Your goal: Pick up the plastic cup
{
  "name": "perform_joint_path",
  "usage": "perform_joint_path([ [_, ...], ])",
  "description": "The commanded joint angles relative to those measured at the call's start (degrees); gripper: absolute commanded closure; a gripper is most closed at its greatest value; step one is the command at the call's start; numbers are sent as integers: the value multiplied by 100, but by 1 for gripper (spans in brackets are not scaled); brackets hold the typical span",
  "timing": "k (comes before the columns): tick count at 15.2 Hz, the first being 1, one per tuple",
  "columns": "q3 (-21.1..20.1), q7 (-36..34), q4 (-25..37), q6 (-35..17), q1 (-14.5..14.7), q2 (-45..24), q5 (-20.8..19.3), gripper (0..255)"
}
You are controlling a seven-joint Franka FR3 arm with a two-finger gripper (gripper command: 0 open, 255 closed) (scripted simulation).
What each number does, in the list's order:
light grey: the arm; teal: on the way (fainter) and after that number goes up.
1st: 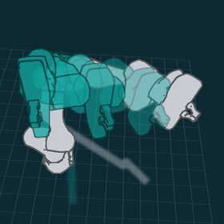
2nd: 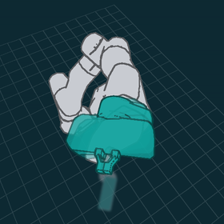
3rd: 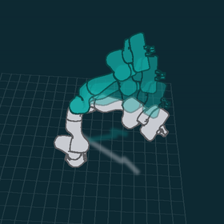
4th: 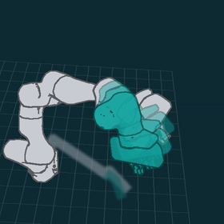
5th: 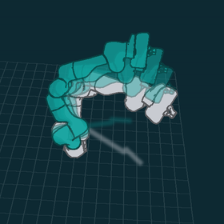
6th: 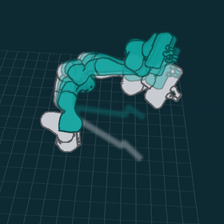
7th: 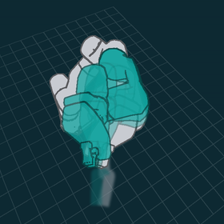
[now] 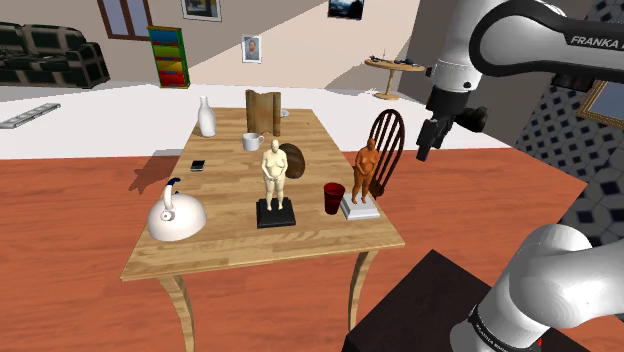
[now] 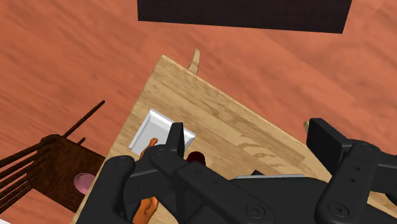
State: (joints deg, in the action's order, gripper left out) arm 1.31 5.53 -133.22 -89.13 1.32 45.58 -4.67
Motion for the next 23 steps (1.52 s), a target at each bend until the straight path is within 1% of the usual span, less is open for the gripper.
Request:
perform_joint_path([
  [1,0,0,0,0,0,0,0,0],
  [7,6,-24,-183,-1080,7,-955,-121,0],
  [12,6,-61,-115,-1909,-3,-1900,-234,0],
  [17,0,-115,152,-2628,-22,-2936,-360,0],
  [23,-2,-199,725,-3301,-43,-4243,-533,0],
])
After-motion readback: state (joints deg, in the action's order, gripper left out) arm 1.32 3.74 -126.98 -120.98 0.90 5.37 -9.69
